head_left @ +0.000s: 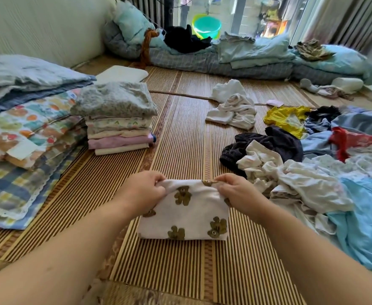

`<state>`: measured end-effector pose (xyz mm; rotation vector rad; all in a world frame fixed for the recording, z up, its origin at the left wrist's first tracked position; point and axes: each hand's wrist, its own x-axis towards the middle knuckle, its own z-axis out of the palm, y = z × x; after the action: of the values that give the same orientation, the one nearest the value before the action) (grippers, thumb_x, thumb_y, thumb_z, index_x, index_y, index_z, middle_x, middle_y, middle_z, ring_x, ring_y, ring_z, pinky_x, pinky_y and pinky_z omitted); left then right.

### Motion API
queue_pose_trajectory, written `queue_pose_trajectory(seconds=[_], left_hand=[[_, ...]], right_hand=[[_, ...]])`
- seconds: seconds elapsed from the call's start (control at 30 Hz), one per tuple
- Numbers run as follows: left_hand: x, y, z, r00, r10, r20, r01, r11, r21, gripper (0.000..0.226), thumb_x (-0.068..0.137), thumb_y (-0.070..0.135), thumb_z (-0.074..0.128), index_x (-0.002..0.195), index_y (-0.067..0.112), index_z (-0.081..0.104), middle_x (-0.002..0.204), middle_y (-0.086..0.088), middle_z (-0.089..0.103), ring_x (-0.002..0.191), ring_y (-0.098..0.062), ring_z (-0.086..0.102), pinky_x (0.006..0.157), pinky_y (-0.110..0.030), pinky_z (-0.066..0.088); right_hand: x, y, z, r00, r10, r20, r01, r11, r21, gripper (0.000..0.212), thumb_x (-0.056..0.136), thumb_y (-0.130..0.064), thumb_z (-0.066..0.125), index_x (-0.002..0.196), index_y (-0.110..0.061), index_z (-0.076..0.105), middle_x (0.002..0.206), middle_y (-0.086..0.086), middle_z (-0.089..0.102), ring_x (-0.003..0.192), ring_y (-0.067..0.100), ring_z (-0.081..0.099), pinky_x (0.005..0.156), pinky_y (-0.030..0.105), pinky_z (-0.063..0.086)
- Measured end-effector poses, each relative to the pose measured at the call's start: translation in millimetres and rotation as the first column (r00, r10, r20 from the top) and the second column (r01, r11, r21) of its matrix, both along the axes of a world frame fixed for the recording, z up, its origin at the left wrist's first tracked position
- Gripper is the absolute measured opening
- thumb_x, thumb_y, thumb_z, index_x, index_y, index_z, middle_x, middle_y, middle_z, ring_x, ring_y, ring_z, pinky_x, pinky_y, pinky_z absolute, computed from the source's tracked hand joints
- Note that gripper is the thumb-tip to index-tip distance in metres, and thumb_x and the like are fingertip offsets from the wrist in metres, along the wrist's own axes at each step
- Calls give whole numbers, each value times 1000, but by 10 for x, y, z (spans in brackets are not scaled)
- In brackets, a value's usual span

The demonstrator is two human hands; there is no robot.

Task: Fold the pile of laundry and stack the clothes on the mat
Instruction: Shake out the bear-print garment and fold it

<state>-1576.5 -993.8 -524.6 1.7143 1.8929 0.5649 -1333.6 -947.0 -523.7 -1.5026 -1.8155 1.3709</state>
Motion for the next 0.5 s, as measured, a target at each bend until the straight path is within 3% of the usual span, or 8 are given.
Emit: queue_pose_trajectory(seconds=[0.07,0.13,0.23,0.33,0.43,0.5], left_hand=[[26,204,-144,994,104,-46,-102,994,28,34,92,43,57,122,28,58,105,5,67,83,-8,61,67,-30,56],[43,318,-339,972,179,-153,-194,977,-88,71,85,65,55,139,21,42,126,-4,59,100,-18,60,78,-37,55],[42,347,-581,900,243,-361,-344,906,-247,100,68,83,53,139,15,42,144,-10,43,125,-30,48,96,-45,46],[70,354,-677,894,266,-360,-372,889,-268,98,64,79,59,136,14,46,139,-10,45,124,-30,46,97,-43,46],[167,371,-651,921,210,-328,-297,923,-244,64,77,66,60,120,17,58,122,-7,58,110,-25,55,91,-40,50],[234,350,-601,958,206,-201,-246,949,-197,39,89,51,56,107,16,56,99,-1,61,87,-18,59,74,-35,52]], right_hand=[[-79,187,-106,996,-56,70,57,998,-9,38,99,-33,51,133,-16,51,121,5,59,100,16,57,86,35,51],[-119,284,-245,973,-48,227,62,997,-56,54,96,-43,53,140,-14,43,133,7,53,106,17,54,88,34,49],[-168,348,-483,938,-125,324,172,978,-121,56,86,-51,64,122,-8,57,113,9,64,99,21,62,87,40,54],[-299,350,-629,872,-195,450,236,971,-37,46,77,-55,68,90,-11,66,85,2,67,82,19,65,72,32,54],[-470,314,-644,754,-242,611,247,966,78,52,79,-60,64,98,-12,62,100,5,64,98,25,60,71,31,46],[-526,299,-657,777,-237,584,207,971,120,47,85,-56,60,102,-12,62,102,5,64,95,24,60,72,31,47]])
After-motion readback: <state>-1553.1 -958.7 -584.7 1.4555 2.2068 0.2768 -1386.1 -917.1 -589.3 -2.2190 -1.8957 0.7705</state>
